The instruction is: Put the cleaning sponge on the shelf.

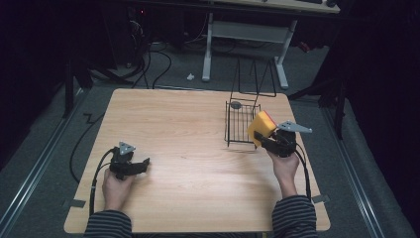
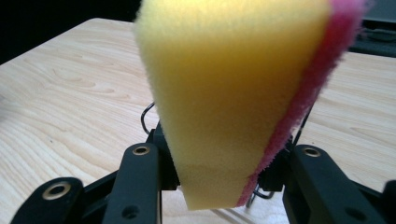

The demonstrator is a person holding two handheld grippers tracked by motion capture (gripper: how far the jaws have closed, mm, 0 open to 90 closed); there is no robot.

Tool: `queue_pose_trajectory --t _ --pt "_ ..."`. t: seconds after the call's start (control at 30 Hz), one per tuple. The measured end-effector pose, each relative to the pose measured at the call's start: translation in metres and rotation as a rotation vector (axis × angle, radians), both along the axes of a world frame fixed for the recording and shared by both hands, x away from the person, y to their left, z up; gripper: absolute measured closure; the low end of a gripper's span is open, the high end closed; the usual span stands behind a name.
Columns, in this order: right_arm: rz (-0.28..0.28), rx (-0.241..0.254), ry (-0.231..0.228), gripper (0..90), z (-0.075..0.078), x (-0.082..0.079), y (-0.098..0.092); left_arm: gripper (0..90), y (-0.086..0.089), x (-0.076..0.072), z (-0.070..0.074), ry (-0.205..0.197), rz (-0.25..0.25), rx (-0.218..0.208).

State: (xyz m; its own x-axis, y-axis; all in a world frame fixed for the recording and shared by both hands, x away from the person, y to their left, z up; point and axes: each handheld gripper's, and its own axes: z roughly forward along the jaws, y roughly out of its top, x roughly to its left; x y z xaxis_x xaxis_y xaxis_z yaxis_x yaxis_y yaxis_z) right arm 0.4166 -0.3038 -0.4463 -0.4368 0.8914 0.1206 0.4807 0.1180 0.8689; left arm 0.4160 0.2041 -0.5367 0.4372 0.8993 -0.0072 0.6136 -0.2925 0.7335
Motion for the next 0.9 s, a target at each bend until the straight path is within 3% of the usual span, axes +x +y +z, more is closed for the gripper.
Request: queue_pose_trajectory --t 0.23,0.57,0.63,0.9 --pt "-0.022 -0.019 0.024 60.8 -0.008 0.013 0.005 22.5 0.000 0.000 0.000 0.000 -0.002 -0.001" --pt "-0.023 -0.058 0.024 60.8 -0.006 0.035 0.013 22.5 0.000 0.000 0.000 0.000 -0.002 0.000" --pt "-0.028 -0.052 0.004 60.7 -0.007 0.039 0.015 22.5 0.000 0.000 0.000 0.000 -0.002 0.000" --pt "-0.058 -0.070 0.029 60.7 -0.026 0.053 0.017 22.5 0.000 0.000 0.000 0.000 -0.003 0.000"
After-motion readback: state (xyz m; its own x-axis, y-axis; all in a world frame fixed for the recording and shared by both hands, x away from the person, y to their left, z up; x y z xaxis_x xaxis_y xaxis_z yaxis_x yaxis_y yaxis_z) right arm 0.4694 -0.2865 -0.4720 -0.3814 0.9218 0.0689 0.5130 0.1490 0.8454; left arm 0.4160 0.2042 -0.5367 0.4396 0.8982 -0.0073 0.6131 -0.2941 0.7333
